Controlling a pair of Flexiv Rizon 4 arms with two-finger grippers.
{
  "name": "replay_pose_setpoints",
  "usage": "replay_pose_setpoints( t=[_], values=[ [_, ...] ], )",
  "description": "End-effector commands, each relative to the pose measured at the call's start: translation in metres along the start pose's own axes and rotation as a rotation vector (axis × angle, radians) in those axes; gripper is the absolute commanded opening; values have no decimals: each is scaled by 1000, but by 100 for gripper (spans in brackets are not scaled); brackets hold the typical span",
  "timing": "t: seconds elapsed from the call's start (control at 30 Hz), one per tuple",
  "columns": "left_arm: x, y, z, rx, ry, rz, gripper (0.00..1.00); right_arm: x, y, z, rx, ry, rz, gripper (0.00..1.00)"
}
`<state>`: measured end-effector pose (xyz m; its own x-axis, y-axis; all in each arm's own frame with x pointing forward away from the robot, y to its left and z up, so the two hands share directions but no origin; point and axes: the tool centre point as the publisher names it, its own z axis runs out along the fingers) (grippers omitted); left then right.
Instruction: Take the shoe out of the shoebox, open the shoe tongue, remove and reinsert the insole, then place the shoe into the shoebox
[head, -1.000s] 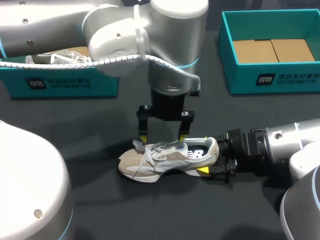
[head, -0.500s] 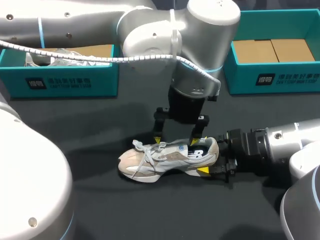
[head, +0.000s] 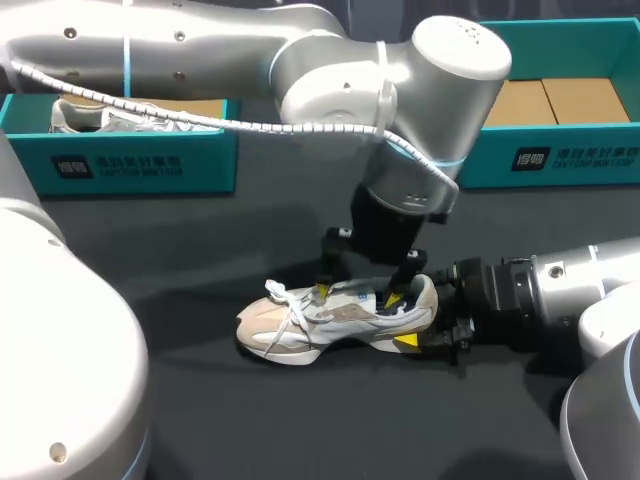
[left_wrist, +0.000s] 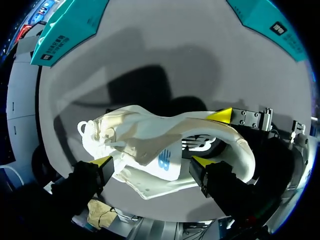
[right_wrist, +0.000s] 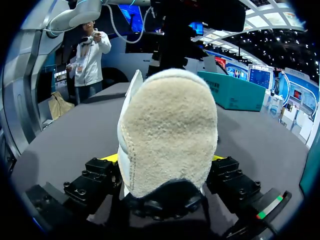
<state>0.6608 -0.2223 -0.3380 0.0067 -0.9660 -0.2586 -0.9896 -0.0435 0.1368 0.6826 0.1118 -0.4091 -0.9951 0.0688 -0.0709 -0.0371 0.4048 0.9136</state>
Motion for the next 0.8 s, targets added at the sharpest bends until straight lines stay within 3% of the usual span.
replay_pose_setpoints(
  t=[0.03,0.2,0.53,0.8],
  values=[
    [12,6,7,0,-213,-131,100,1,0,-1,5,-2,0,0],
    [9,3,12,-8,-253,-156,96,1,0,-1,5,-2,0,0],
    [-7,-2,12,-48,-304,-168,54,1,0,-1,5,-2,0,0],
    [-17,2,7,-50,-308,-143,60,1,0,-1,5,-2,0,0]
  ],
)
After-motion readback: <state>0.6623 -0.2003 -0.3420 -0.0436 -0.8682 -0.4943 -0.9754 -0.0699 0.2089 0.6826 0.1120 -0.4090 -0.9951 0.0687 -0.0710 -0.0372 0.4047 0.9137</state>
